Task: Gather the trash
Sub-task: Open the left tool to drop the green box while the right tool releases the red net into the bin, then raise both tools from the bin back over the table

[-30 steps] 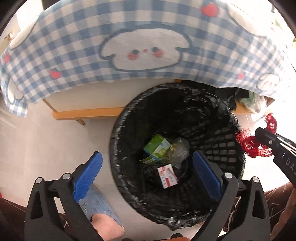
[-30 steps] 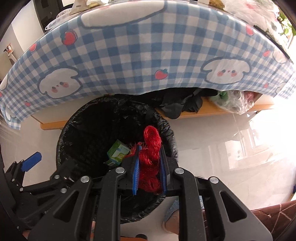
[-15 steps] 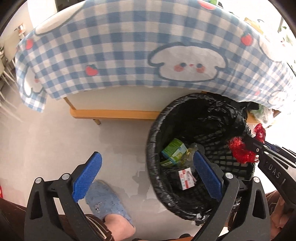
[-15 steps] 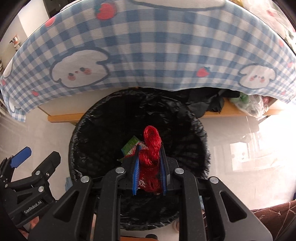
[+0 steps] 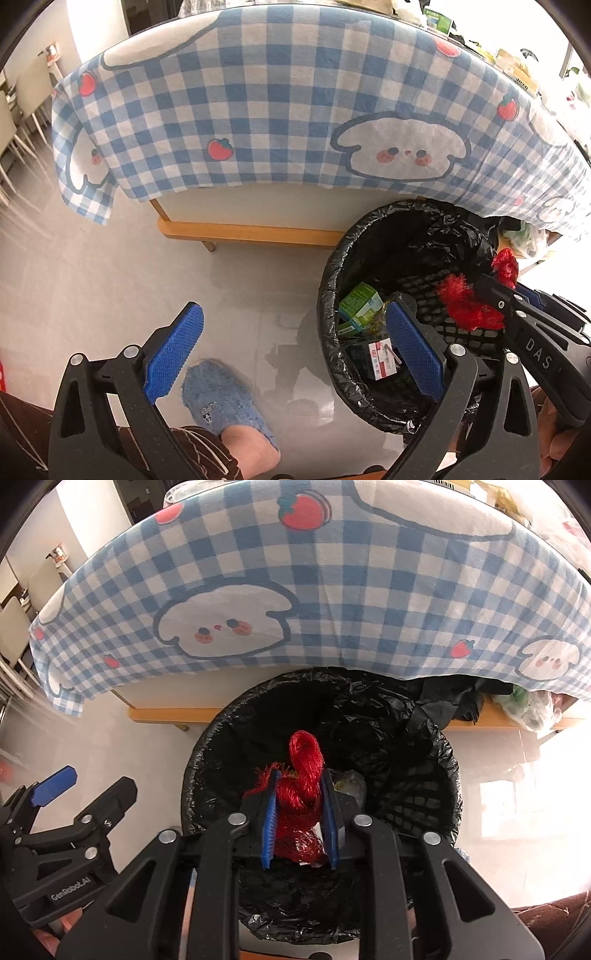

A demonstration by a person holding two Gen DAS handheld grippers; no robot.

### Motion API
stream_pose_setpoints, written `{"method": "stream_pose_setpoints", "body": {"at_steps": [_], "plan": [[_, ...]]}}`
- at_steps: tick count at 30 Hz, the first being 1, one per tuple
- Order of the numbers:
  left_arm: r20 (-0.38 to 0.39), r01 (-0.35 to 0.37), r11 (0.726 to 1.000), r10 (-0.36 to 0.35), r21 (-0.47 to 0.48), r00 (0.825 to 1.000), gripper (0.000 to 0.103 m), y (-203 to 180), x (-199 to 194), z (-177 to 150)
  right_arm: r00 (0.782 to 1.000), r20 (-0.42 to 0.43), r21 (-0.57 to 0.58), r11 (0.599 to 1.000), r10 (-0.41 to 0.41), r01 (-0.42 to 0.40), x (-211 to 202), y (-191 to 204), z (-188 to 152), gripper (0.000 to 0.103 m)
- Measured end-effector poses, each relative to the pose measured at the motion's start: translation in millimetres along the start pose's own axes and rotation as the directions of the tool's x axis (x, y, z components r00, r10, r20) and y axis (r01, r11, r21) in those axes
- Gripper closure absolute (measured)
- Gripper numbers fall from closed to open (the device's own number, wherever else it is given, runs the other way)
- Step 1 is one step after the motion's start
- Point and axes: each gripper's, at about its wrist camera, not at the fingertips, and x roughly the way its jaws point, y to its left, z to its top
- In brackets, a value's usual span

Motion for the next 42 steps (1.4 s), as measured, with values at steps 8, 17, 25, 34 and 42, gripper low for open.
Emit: {"method": "stream_pose_setpoints", "body": {"at_steps": [8,17,25,34,42], "plan": [[-0.016,0.008,1.0,-0.008,0.013,1.0,0.006,-8,3,0,0.999,0.01,0.017,0.999,-0.045,0.045,-1,-6,-2,0.048],[-0.012,0.024,1.0,-0.023,0.014,1.0,0.006,-13,-10,6,0.988,0.045,0.047,0.988,-0.151,0.149,-18,-19,3,0.01],[0.026,0.049,0.999,-0.05,0.018,0.998,0.006,-17,-39,24,0.976,0.087,0.067,0.978,-0.201,0.196,-48,-30,11,0.008],[0.081,0.063,0.997,-0.065,0.034,0.995,0.006,-22,-77,64,0.965,0.151,0.084,0.976,-0.214,0.203,-90,-43,43,0.008],[0.109,0.062,0.997,-0.066,0.036,0.992,0.006,-26,-94,110,0.954,0.224,0.082,0.979,-0.2,0.186,-123,-50,78,0.008]]}}
